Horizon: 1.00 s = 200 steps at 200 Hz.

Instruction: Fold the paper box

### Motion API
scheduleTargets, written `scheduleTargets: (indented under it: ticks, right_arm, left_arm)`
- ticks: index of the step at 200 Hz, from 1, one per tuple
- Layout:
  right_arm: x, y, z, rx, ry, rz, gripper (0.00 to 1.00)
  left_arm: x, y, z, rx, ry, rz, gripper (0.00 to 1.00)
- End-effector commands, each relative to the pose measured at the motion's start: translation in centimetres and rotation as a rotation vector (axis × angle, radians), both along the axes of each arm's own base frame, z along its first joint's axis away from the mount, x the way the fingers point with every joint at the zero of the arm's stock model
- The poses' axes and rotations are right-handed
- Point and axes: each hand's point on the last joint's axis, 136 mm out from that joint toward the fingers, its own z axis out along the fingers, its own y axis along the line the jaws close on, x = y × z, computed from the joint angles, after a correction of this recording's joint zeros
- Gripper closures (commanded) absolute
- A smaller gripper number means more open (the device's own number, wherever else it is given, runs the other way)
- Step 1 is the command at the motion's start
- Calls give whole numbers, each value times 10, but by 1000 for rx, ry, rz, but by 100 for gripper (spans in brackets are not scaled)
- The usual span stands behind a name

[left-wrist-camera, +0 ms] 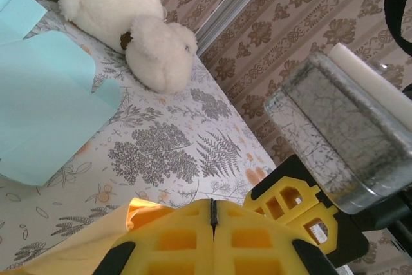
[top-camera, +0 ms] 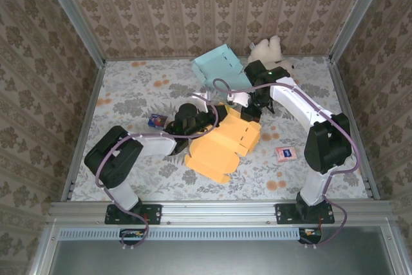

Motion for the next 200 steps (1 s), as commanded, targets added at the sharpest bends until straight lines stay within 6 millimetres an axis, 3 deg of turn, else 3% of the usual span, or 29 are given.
scheduleTargets:
  ticks: [1, 38, 106, 146, 180, 200]
  right_arm:
    - [-11, 10, 8, 40, 15, 39, 100]
    - [-3, 5, 9, 27, -9, 5, 100]
    - [8, -1, 10, 6, -46, -36, 100]
    - [10, -4, 10, -3, -56, -45, 100]
    - [12, -3, 9, -2, -62, -47, 100]
    - [12, -2, 6, -4, -51, -45, 100]
  left_arm:
    - [13, 7, 9, -24, -25, 42, 100]
    - [2, 18, 16, -2, -71, 27, 100]
    - [-29, 70, 25, 214, -111, 97, 100]
    - [-56, 91, -2, 282, -66, 76, 100]
    - [-87, 79, -21, 336, -69, -16, 100]
    - [-87, 75, -31, 382, -64, -14, 100]
